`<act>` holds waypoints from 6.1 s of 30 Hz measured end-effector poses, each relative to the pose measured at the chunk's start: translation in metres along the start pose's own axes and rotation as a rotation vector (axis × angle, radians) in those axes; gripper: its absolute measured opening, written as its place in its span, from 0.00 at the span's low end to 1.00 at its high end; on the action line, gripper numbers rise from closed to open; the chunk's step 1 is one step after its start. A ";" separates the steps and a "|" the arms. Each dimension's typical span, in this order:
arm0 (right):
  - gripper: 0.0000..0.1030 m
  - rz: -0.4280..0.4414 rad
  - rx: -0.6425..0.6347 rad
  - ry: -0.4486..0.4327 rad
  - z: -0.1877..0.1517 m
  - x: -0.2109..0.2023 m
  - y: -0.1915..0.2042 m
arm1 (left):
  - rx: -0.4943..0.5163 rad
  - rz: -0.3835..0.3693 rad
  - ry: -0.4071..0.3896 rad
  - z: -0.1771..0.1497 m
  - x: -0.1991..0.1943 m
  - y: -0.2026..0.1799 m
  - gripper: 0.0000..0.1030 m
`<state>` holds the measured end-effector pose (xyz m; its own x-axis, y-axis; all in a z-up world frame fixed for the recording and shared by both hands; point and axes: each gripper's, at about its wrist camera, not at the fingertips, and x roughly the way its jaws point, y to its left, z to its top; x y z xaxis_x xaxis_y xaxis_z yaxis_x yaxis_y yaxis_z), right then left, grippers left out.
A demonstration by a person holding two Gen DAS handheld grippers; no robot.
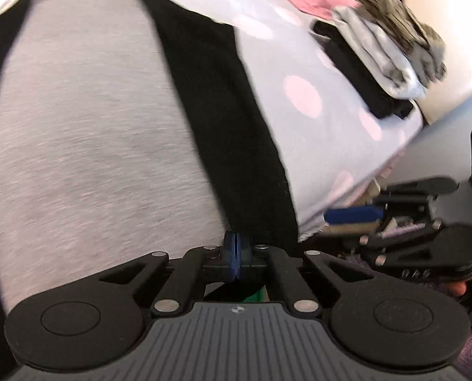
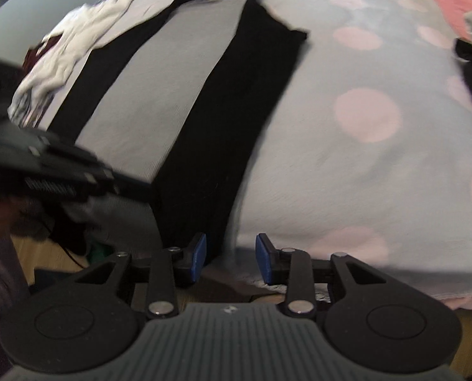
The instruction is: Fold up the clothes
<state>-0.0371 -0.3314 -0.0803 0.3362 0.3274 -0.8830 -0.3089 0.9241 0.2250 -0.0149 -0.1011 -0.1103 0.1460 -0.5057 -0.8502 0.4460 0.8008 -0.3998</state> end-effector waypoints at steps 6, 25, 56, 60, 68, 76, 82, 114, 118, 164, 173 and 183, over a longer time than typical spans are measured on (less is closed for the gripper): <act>0.36 0.074 -0.097 0.030 0.000 0.018 0.015 | -0.067 0.022 0.011 -0.005 -0.003 0.023 0.00; 0.04 0.166 -0.115 0.046 0.005 0.014 0.022 | 0.026 -0.005 -0.010 0.001 -0.005 0.010 0.00; 0.21 -0.005 0.120 -0.095 0.020 -0.003 -0.017 | 0.024 0.009 -0.107 0.018 0.013 0.005 0.16; 0.30 0.029 0.185 -0.163 0.029 0.002 -0.027 | 0.043 0.019 -0.101 0.018 0.017 0.004 0.15; 0.07 0.063 0.184 -0.121 0.043 0.025 -0.030 | 0.061 0.059 -0.084 0.019 0.018 0.006 0.01; 0.05 0.029 0.278 -0.135 0.035 0.019 -0.039 | 0.072 0.118 -0.079 0.016 0.013 0.006 0.00; 0.21 0.064 0.282 -0.144 0.028 0.014 -0.040 | 0.045 0.134 -0.110 0.013 -0.003 0.015 0.00; 0.08 -0.025 0.016 -0.083 0.045 0.025 0.092 | -0.010 0.158 -0.213 0.009 -0.046 0.031 0.00; 0.08 -0.011 -0.079 -0.057 0.049 0.037 0.112 | -0.039 0.169 -0.221 0.008 -0.051 0.042 0.00; 0.73 -0.211 -0.034 0.021 0.044 0.010 0.031 | 0.599 0.409 -0.045 0.147 0.092 -0.044 0.22; 0.73 -0.196 -0.043 0.020 0.046 0.010 0.028 | 0.364 0.297 -0.164 0.157 0.039 -0.014 0.00; 0.73 -0.160 -0.060 0.011 0.048 0.011 0.032 | 0.118 0.293 -0.220 0.153 -0.008 0.059 0.00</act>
<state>-0.0007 -0.2884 -0.0632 0.3754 0.1747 -0.9102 -0.3047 0.9507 0.0568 0.1453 -0.0984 -0.0745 0.4631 -0.3276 -0.8235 0.4535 0.8859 -0.0974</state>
